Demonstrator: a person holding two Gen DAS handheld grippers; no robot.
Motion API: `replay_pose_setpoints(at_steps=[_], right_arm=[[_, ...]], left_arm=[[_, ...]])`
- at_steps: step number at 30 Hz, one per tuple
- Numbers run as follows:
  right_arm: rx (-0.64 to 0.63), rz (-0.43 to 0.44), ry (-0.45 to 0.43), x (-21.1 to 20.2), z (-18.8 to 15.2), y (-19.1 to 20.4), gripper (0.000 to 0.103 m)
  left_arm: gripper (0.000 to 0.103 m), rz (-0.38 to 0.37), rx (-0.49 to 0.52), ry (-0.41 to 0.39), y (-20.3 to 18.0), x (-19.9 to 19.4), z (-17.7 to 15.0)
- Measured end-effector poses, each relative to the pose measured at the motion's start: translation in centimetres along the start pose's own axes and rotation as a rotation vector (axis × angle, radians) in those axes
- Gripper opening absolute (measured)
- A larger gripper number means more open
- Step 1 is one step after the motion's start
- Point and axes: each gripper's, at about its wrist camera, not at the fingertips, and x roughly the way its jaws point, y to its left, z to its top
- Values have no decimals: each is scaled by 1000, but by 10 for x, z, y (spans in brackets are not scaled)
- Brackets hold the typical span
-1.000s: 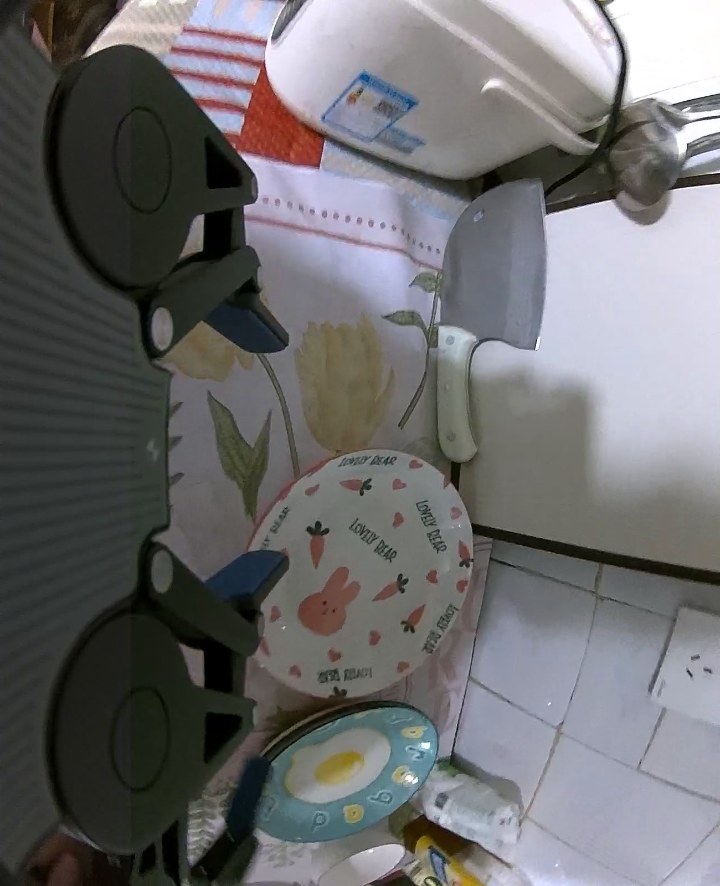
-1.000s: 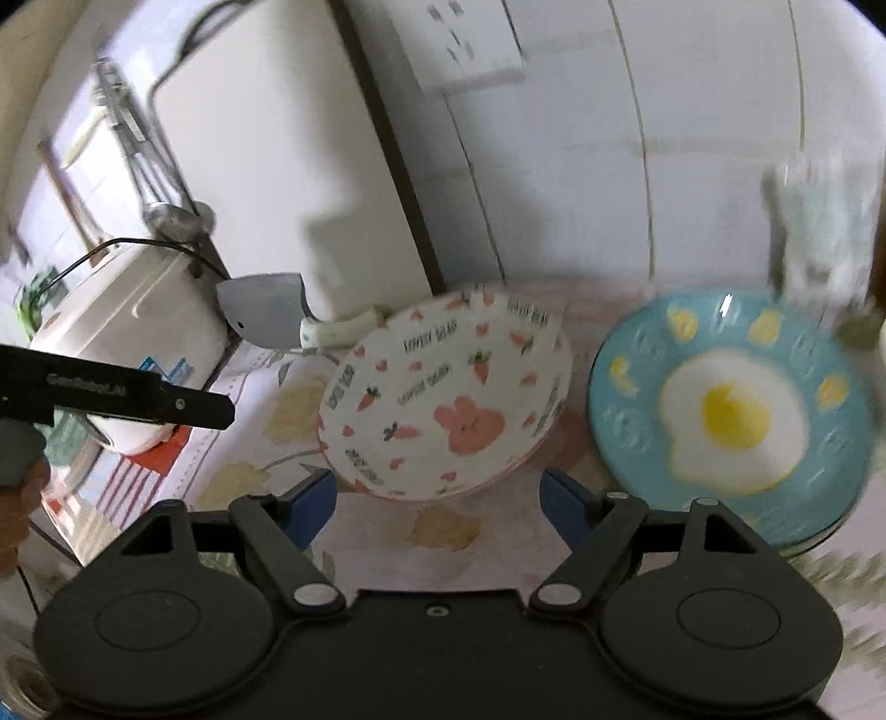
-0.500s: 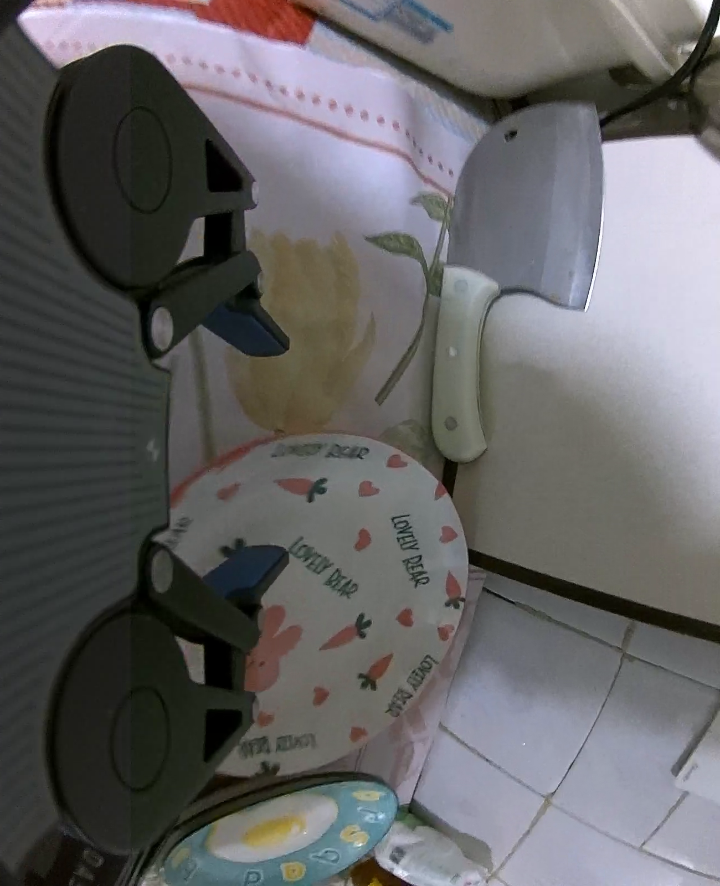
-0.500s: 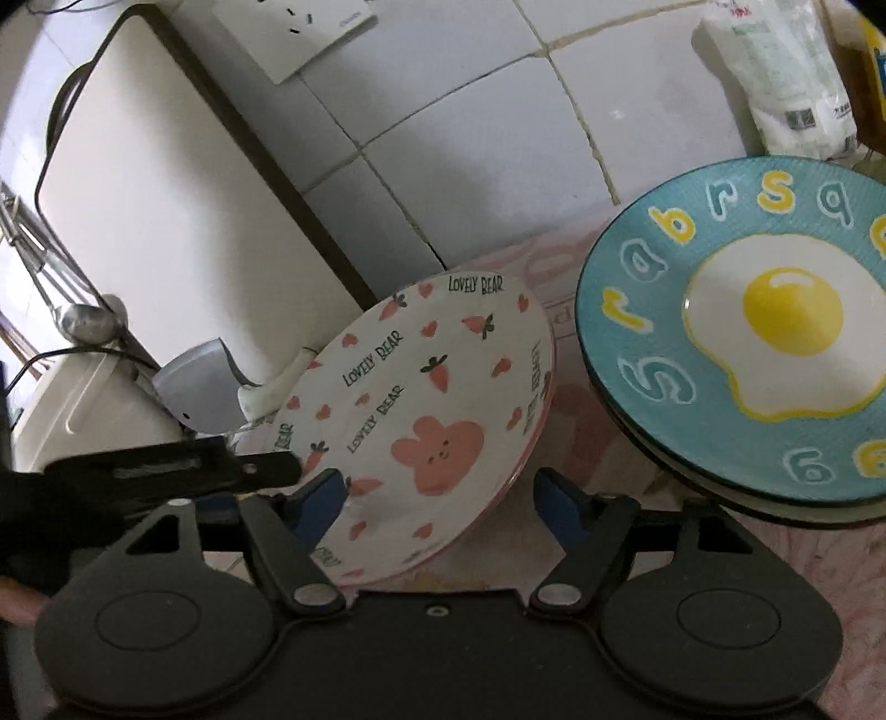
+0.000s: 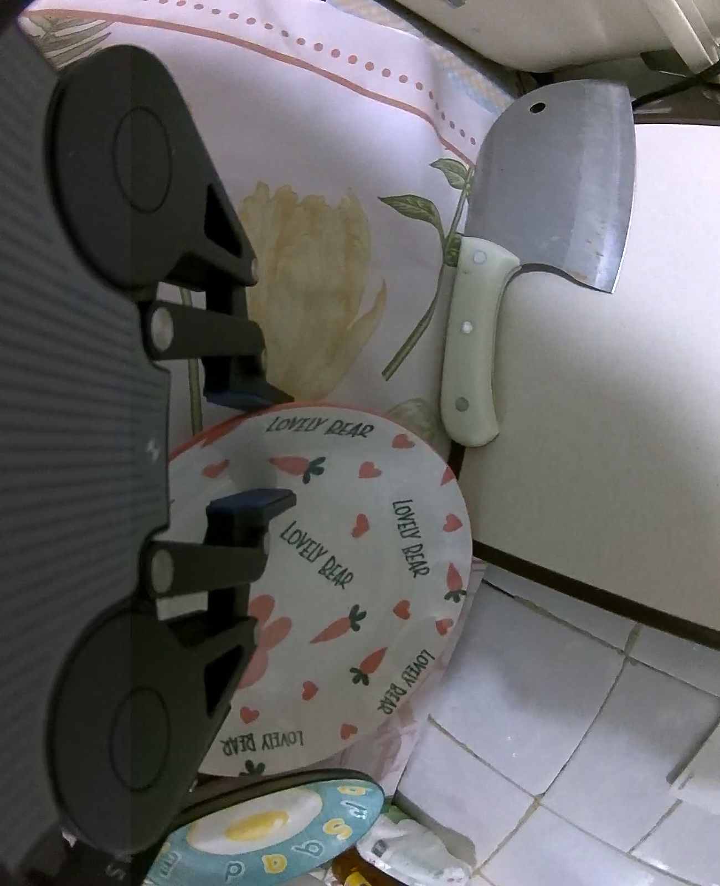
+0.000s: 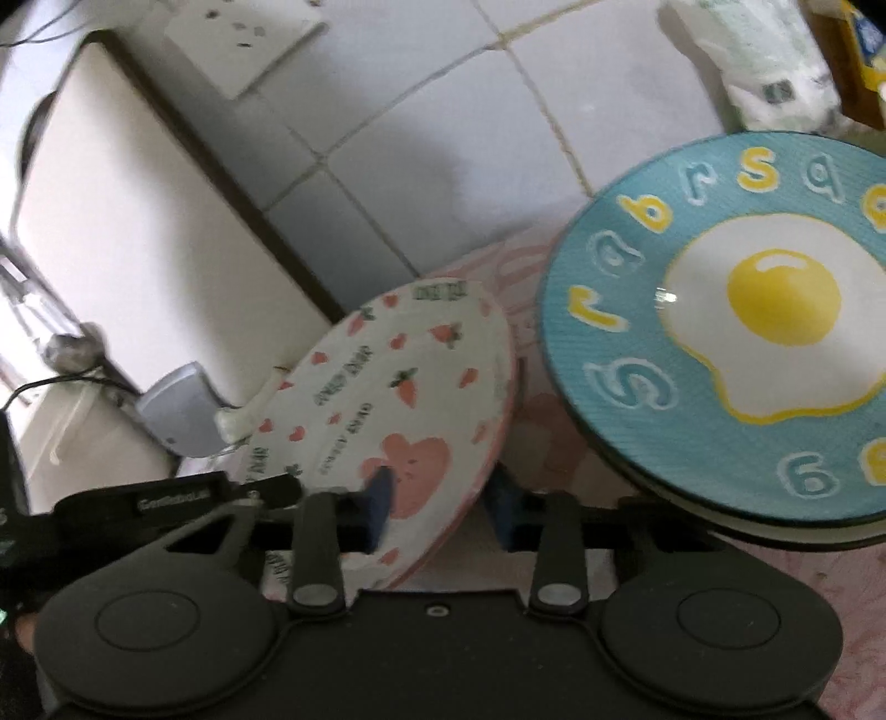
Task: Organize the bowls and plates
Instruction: 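Lift the bunny plate with both grippers and lower it onto the blue plate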
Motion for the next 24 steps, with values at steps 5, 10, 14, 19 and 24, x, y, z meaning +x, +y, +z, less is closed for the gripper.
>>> replay_pose_setpoints(at_steps=[5,10,14,19,24], right_arm=[[-27,-56,29,0,5,7,21],[-33,-17,37,-14,4,8,22],[-24,28,18,-36,2,4,23],[2,78,-5,-76,4,3,24],[-7,105,-40,-115,9,1,25]], left_arm=[[28,11,40,6,-4,-2,0],[28,66,58,-38,-13,-19,-11],[28,46,36,-53,-17,-40,-22],[28,29,57,-85,-33,-73,-32],[28,17,90,-133,-56,-106,-38]])
